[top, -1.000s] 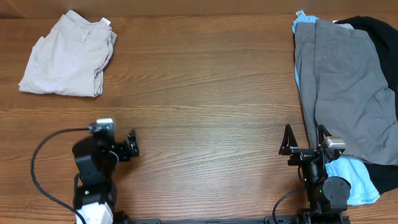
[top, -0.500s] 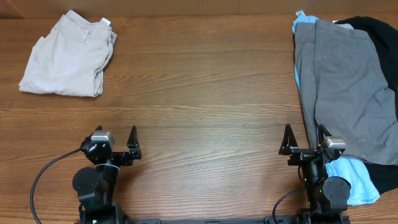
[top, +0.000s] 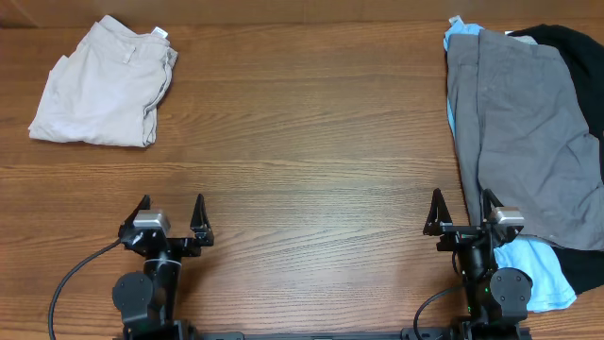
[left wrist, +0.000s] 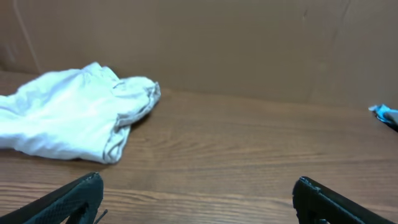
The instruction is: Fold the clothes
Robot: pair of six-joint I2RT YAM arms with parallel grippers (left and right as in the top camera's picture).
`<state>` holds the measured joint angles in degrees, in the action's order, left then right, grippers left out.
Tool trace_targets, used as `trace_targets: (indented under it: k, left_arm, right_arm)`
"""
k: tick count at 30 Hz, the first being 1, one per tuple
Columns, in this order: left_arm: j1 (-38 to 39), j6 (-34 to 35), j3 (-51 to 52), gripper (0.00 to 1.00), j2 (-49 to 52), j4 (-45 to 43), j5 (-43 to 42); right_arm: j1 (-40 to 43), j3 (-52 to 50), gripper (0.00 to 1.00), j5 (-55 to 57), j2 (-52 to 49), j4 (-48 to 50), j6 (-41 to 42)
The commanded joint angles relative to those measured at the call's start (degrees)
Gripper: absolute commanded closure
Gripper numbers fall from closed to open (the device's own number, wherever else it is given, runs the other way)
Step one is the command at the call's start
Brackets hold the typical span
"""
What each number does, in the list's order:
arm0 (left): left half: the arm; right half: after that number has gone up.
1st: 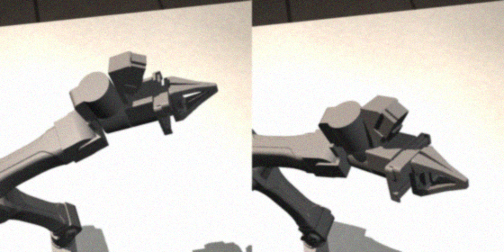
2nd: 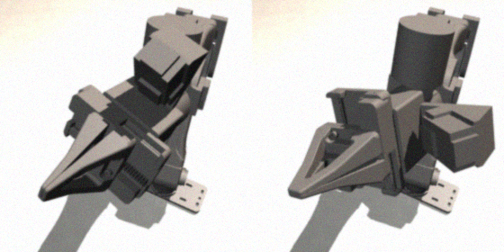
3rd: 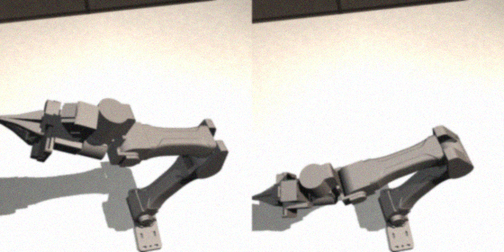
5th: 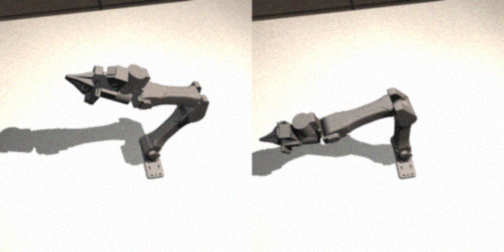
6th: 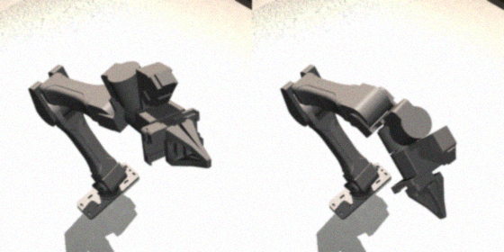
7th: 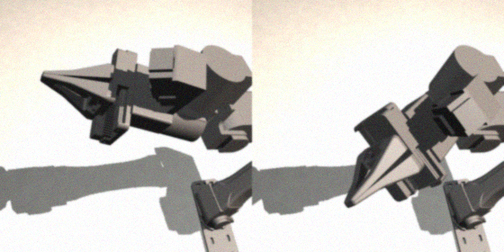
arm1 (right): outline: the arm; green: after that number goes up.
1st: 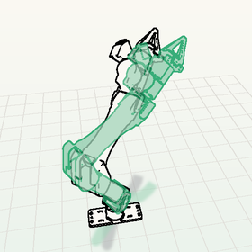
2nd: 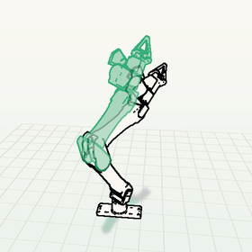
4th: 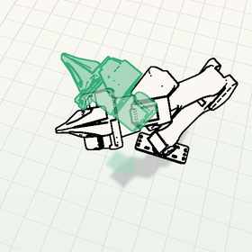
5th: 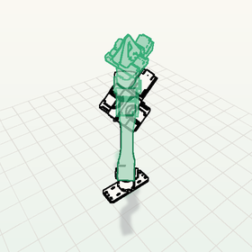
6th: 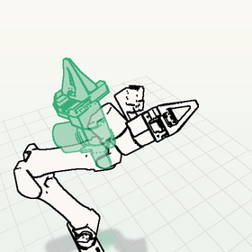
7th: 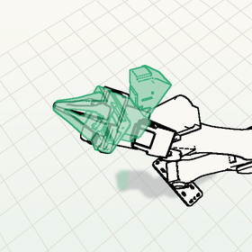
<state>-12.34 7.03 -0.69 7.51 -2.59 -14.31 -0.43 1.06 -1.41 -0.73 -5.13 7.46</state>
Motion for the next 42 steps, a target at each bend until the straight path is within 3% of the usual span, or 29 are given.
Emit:
trace_targets:
  k: [1, 12, 42]
  left_arm:
    - [1.0, 0.7, 0.4, 0.00, -5.2, 1.4, 3.5]
    - [9.4, 0.7, 0.4, 0.00, -7.3, 6.9, 15.0]
    - [9.7, -1.2, 0.4, 0.00, -7.3, 7.0, 14.3]
  right_arm:
    - [-0.2, -0.6, 0.00, 0.5, 0.6, 0.4, -0.2]
    - [-0.2, -0.6, 0.00, 0.5, 0.6, 0.4, -0.2]
    - [-0.2, -0.6, 0.00, 0.5, 0.6, 0.4, -0.2]
